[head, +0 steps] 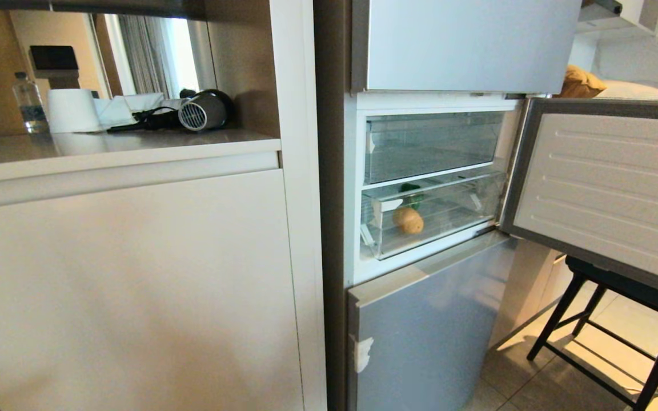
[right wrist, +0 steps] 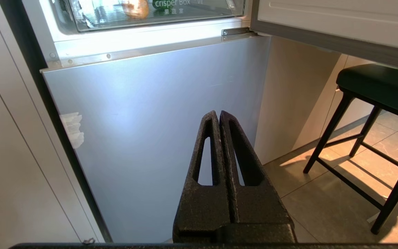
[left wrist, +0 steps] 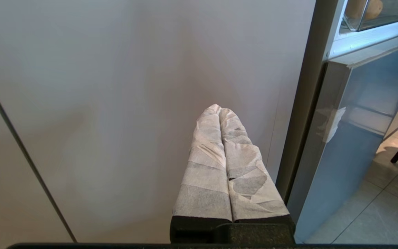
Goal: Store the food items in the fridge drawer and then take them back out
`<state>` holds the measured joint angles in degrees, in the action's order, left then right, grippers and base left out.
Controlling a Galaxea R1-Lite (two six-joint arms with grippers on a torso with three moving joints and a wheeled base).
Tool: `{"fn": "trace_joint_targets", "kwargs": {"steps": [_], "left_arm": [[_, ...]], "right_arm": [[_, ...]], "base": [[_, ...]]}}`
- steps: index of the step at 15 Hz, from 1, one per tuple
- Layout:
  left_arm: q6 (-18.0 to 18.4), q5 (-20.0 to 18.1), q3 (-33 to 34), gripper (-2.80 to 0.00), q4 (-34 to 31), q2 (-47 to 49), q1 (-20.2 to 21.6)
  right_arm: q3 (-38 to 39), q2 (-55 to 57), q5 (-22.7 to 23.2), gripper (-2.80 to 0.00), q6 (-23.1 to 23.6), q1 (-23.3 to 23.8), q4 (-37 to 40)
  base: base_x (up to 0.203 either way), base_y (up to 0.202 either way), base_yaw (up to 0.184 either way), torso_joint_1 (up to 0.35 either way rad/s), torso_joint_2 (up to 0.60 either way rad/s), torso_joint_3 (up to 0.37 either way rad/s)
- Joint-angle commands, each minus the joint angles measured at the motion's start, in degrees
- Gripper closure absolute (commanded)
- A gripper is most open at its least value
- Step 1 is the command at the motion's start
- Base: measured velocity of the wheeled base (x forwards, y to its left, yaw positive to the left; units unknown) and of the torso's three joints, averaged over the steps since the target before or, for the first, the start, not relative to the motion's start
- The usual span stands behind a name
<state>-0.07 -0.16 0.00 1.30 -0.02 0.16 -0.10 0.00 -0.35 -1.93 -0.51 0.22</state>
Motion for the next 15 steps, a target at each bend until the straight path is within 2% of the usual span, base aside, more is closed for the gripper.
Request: {"fn": "trace_joint_targets", "kwargs": {"steps": [1, 15], "left_arm": [[0.0, 0.0, 0.6, 0.0, 0.0, -0.1, 0.0], [0.0, 0.0, 0.6, 0.0, 0.0, 0.0, 0.0]], "right_arm": [[0.0, 0.1, 0.0, 0.0, 0.0, 0.0, 0.0], [0.0, 0.1, 0.0, 0.0, 0.0, 0.0, 0.0]], "base": [[0.0, 0.0, 0.0, -0.012, 0.03, 0.044], [0.0, 0.0, 0.0, 0.0, 0.0, 0.002]]}}
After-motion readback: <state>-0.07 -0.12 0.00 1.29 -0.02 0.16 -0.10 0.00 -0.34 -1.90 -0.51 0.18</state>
